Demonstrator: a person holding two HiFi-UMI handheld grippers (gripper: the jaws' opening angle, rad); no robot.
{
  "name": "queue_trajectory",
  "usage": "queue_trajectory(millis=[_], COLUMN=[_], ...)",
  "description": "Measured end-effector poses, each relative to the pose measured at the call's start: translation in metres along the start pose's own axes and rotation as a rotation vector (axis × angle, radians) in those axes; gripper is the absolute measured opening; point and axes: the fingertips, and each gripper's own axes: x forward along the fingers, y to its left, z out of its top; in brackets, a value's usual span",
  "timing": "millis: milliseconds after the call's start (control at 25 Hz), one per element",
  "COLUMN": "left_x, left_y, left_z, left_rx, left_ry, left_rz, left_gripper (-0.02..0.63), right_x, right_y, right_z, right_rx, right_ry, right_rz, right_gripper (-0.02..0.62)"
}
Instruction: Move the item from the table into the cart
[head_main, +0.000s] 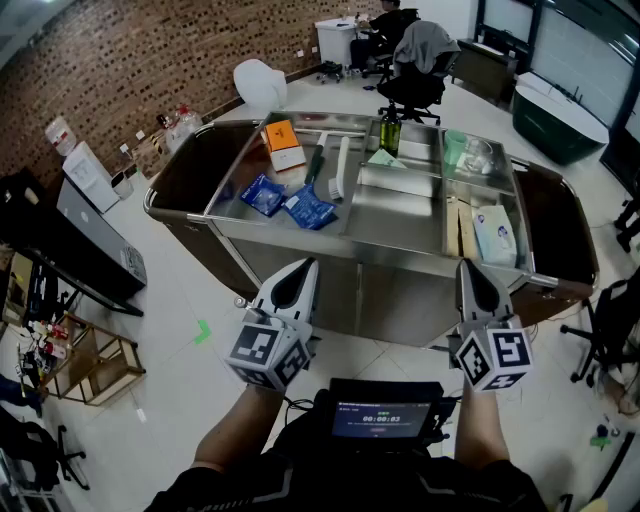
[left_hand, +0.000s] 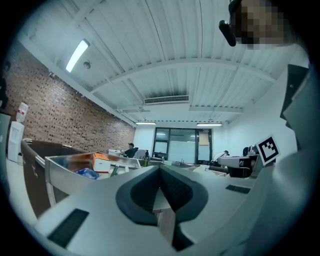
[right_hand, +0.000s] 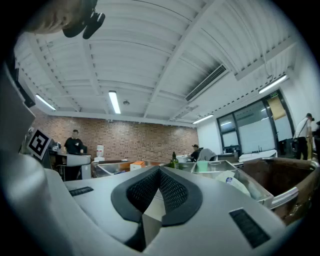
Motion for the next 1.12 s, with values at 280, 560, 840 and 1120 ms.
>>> queue_trajectory(millis=[280,560,840,1120], left_x=[-0.045,-0.19,-0.463,-0.682], left_y=[0.035,0.129,0.204,0.212], left_z=[-0.002,0.004,0.007,-0.001], left_rx=[0.007,-0.017,-0.105,-0.161], left_ry=[0.025,-0.049,-0.08,-0.122], left_rz=[0.108,0.359,0.66,1.029], left_gripper=[-0.006,-0.006,-0.006,-0.006], right_x=[0.034,0.061,0.018,-0.059], right_y=[0.064,0.227,0.505,0.739], right_z=[0.002,0.001,0.002,-0.009], right_rx=[-0.019,-0.046,-0.092,-0.124], right_ry=[-0.017,-0.016,0.011,0.033], right_rz=[0.176,0.422,0.766,1.204], right_gripper=[-0.017,-0.017,-0.017,-0.017])
